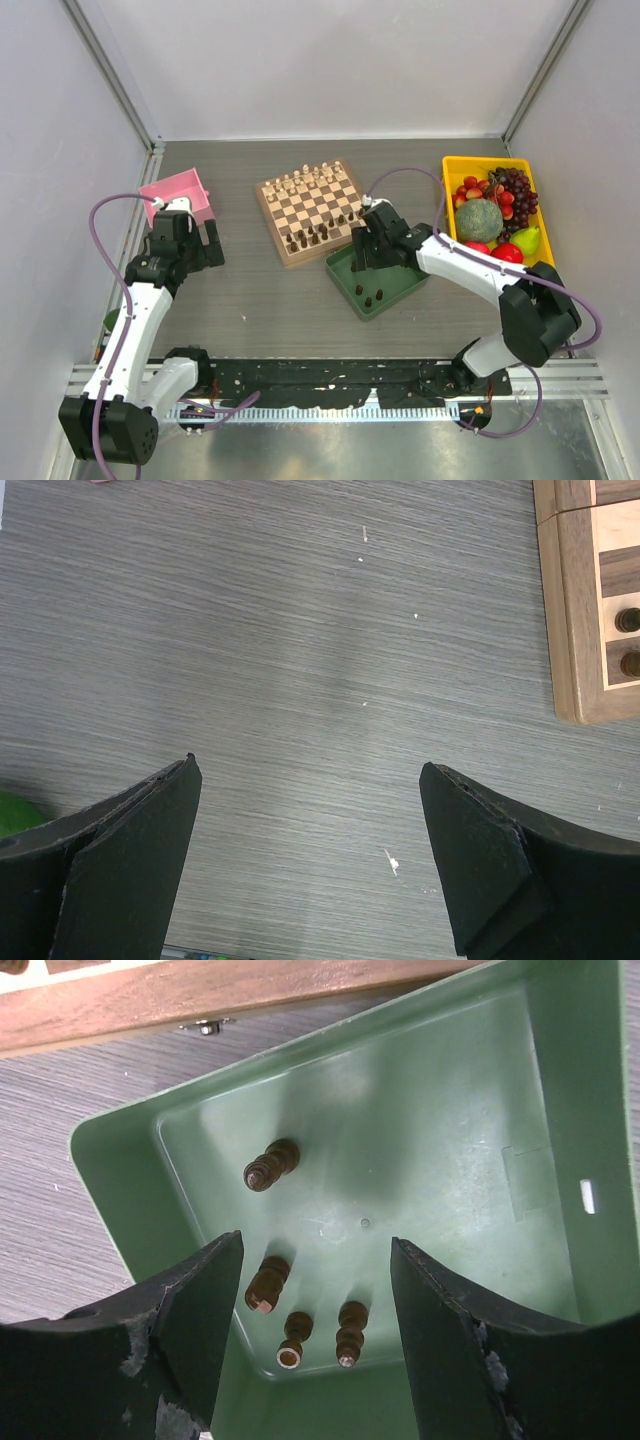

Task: Set up the chess pieces on the board

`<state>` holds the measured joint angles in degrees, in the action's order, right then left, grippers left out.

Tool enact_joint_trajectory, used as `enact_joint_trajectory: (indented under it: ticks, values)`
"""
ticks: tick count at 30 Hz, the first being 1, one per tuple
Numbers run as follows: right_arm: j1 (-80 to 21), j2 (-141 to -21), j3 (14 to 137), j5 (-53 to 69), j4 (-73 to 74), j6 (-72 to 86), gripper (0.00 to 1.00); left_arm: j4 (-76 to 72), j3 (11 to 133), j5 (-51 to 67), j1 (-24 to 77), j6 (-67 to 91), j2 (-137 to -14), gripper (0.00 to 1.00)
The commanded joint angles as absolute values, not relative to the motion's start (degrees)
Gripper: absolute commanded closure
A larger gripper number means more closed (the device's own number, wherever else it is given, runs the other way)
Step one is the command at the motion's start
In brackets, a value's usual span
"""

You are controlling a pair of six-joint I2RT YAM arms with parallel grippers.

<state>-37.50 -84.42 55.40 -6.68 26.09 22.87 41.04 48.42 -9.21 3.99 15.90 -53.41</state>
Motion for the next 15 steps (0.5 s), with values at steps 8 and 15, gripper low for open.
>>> enact_joint_trajectory:
  ticks: [8,15]
  values:
    - [-37.9,-88.1,59.1,-5.4,27.1,23.8,0.38,40.6,50.4,-9.4,3.6,15.4,-53.4,0.01]
    - [-37.9,-81.8,55.5,-13.6,29.1,25.0,0.39,40.6,50.4,-9.3,3.6,15.4,-53.4,0.01]
